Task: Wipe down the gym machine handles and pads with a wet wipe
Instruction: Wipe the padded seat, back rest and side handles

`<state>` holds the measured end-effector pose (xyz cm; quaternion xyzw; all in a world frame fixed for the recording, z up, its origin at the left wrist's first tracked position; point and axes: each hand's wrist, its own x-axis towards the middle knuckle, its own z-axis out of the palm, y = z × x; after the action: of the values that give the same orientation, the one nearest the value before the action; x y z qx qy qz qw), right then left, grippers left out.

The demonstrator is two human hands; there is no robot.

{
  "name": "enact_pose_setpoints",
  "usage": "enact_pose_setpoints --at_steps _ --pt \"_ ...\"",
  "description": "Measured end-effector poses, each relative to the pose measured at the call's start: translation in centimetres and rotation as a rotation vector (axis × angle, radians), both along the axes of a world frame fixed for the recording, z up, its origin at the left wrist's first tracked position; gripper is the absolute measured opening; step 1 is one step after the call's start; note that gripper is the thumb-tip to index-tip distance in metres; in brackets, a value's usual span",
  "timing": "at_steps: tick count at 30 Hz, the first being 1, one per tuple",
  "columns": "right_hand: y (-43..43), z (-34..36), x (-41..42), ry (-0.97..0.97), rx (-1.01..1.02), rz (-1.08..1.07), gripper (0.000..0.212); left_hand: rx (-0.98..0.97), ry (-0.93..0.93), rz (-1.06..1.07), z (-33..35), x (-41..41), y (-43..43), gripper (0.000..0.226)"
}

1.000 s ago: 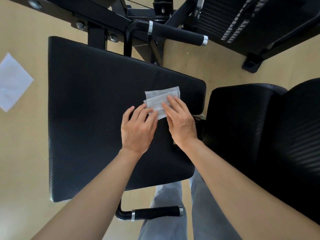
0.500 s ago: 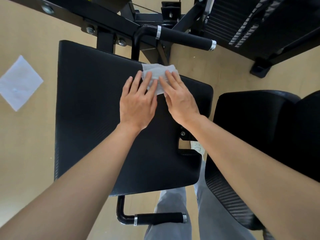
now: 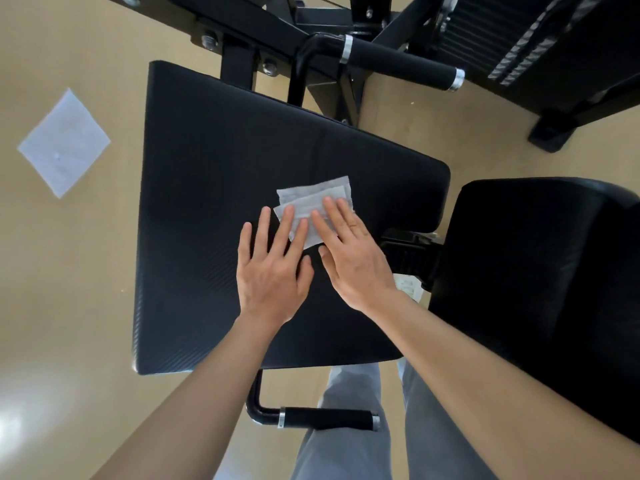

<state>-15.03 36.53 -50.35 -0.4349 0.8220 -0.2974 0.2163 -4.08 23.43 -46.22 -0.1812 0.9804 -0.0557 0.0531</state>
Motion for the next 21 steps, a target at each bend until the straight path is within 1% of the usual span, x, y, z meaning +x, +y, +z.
enact_pose_setpoints --at_steps 3,6,11,15,21 --pt "-3.4 0.5 -3.3 0.038 -0.005 0.053 0.055 -0.026 0.033 0.097 0.2 -2.4 -1.9 0.054" --pt "-6.9 1.2 -6.8 0.075 0.038 0.126 0.060 -0.022 0.040 0.169 0.6 -5.2 -4.7 0.056" --pt "-9.4 2.1 -9.5 0.089 0.065 0.160 0.059 -0.013 0.042 0.208 1.0 -7.6 -7.2 0.058" --pt "-7.0 1.5 -7.0 0.121 0.080 0.163 0.061 0.007 0.032 0.179 1.2 -5.2 -5.2 0.057" --pt "0.2 0.4 -1.6 0.170 0.135 0.194 0.061 0.089 -0.021 0.127 0.9 0.0 0.0 0.057"
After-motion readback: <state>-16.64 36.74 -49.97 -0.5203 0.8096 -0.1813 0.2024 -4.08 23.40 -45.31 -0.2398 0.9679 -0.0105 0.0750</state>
